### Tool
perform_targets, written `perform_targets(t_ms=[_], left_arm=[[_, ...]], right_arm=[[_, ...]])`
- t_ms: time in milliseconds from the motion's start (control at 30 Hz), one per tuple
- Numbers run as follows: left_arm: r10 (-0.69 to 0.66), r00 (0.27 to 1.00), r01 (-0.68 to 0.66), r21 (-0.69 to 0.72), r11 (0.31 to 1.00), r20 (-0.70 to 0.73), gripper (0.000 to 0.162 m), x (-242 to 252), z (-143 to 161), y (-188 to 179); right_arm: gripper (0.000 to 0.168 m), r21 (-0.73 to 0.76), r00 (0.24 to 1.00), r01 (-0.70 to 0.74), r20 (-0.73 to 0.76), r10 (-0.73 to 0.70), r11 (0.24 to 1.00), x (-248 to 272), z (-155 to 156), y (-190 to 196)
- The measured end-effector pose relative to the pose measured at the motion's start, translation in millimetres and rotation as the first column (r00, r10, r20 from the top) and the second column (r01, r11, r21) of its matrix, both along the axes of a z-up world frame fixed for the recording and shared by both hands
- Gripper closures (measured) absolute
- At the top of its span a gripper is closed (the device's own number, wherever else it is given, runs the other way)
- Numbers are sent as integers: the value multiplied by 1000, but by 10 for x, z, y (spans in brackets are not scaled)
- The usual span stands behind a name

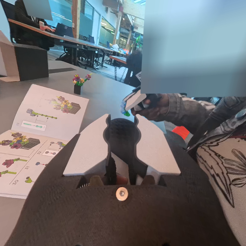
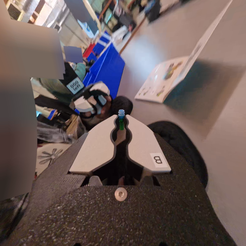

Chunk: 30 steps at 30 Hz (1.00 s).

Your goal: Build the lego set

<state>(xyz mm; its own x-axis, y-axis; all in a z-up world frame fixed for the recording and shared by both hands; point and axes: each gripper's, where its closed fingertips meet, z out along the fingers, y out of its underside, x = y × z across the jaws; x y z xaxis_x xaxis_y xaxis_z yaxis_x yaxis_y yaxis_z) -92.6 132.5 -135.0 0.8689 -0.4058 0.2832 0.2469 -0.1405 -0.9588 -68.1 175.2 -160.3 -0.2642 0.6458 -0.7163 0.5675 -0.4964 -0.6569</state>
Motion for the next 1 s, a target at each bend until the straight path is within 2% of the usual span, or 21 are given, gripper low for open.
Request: perform_targets(t_ms=[100, 267, 367, 467, 533, 667, 733, 833, 900, 933, 1000], left_arm=[[-13, 994, 12, -11, 1000, -106, 128, 109, -18, -19], [-3, 990, -1, -25, 1000, -142, 128, 185, -14, -78], [8, 991, -12, -34, 999, -133, 128, 178, -25, -91], [13, 989, -19, -37, 999, -146, 128, 194, 0, -110], [21, 987, -29, -49, 998, -161, 128, 199, 4, -131], [34, 984, -53, -104, 993, -175, 124, 177, 116, -339], [70, 976, -106, -168, 980, -206, 122, 31, 192, -582], [178, 930, -273, -279, 921, -323, 122, -468, 313, -1135], [233, 863, -420, -382, 823, -449, 124, -970, 306, -1555], [207, 833, -462, -440, 770, -512, 131, -1207, 233, -1746], [69, 826, -465, -608, 644, -560, 136, -1569, -78, -2055]], right_arm=[[161, 59, 976, -106, 197, 93, 993, 184, -376, -72], [161, 291, 967, -173, 233, 106, 941, 233, -564, -9], [159, 336, 969, -198, 211, 132, 921, 211, -556, 2], [143, 390, 976, -183, 185, 118, 902, 178, -530, 70], [140, 453, 981, -175, 153, 117, 874, 165, -508, 115], [118, 610, 995, -72, -16, 103, 789, 78, -345, 160], [115, 660, 987, -1, -120, 107, 751, 31, -256, 124], [114, 676, 966, 63, -227, 126, 734, -10, -170, 37], [116, 661, 956, 95, -270, 118, 744, -30, -130, 22], [117, 646, 952, 106, -285, 110, 756, -38, -114, 21], [118, 616, 951, 109, -294, 99, 780, -48, -100, 23]])
